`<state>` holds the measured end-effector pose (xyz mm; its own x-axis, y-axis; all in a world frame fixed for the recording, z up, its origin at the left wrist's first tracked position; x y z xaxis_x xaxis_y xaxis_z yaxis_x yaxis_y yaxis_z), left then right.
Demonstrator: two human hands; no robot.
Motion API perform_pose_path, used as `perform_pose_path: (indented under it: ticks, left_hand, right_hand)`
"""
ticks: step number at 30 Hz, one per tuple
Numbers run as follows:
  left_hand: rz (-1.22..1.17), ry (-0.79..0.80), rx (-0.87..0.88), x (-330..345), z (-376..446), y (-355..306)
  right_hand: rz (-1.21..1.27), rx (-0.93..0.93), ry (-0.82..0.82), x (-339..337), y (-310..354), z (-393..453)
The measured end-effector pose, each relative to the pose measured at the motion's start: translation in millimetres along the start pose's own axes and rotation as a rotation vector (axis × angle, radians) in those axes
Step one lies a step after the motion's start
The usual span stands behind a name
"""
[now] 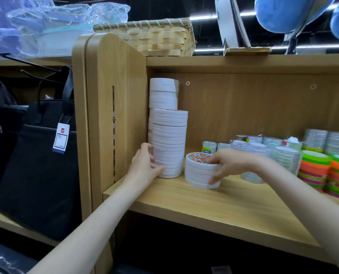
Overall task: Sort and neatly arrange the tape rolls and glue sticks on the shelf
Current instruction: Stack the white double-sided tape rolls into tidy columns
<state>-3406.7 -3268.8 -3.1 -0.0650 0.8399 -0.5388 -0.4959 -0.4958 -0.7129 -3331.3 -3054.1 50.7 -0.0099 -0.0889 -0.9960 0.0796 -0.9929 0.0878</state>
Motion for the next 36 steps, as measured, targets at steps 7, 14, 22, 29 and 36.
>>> perform_pose_path:
  ticks: [7, 14, 22, 29, 36]
  left_hand:
    - [0.116, -0.036, 0.118, 33.9, 18.9, -8.8]
    - [0.582, -0.078, 0.266, 66.8, 49.1, -23.1]
    - [0.767, -0.135, 0.3, 59.1, 63.1, -13.3]
    - [0.295, -0.203, 0.268, -2.8, 41.4, 18.7]
    - [0.225, -0.176, 0.272, -21.1, 13.5, 21.4]
  right_hand:
    - [0.116, -0.023, -0.296, 20.8, -13.3, -16.5]
    - [0.202, -0.044, -0.391, 28.3, -19.4, -12.0]
    - [0.262, -0.018, -0.421, 32.6, -23.8, -2.3]
    - [0.396, -0.098, -0.426, 34.9, 16.2, 21.8]
    - [0.471, -0.216, -0.455, 49.8, 75.0, 81.0]
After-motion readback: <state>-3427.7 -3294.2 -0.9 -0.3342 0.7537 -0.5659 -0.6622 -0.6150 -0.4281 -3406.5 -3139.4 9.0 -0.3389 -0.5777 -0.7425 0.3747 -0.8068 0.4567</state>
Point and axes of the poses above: each hand's wrist, its own z-axis towards the middle knuckle, its own x-axis out of the palm, y = z × x, the point moved 1 cm from there along z, towards the middle knuckle, and after that the axes turned 3 degrees about -x, right-handed, at the moved point
